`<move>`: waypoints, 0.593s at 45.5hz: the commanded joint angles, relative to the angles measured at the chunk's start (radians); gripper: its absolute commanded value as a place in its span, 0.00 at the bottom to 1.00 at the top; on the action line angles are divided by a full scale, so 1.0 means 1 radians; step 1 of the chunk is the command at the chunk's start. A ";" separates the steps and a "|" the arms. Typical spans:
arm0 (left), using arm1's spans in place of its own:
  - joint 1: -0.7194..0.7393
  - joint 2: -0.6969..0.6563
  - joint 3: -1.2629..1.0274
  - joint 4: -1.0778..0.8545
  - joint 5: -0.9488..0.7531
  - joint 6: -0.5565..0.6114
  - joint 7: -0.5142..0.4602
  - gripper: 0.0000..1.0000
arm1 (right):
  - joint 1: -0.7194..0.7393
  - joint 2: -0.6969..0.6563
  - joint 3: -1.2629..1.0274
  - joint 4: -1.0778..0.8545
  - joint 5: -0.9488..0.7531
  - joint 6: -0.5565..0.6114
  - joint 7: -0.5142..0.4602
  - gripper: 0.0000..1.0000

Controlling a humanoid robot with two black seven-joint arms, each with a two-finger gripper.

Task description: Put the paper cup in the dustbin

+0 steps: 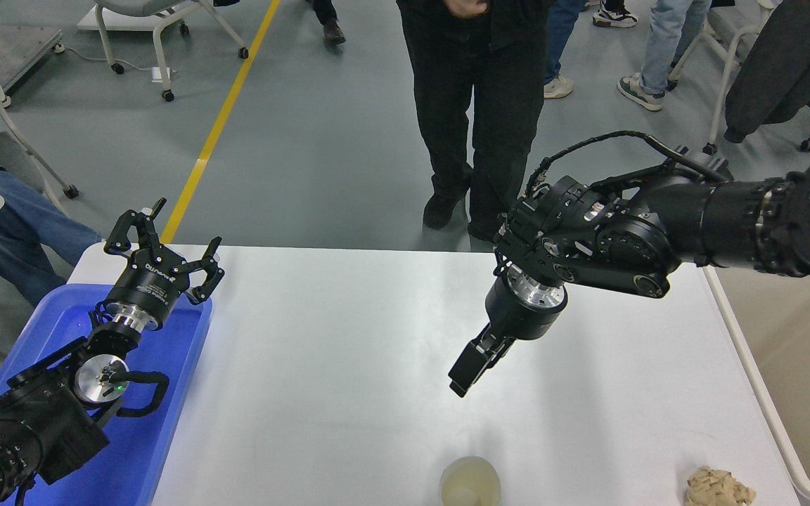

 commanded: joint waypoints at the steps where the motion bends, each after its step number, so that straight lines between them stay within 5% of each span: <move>1: 0.000 0.000 0.000 0.000 -0.001 0.000 0.000 1.00 | -0.022 -0.059 0.002 0.057 -0.003 0.013 0.007 0.99; 27: 0.000 0.000 0.000 0.000 -0.001 0.000 0.000 1.00 | -0.236 -0.013 0.027 -0.040 -0.009 -0.082 -0.008 0.99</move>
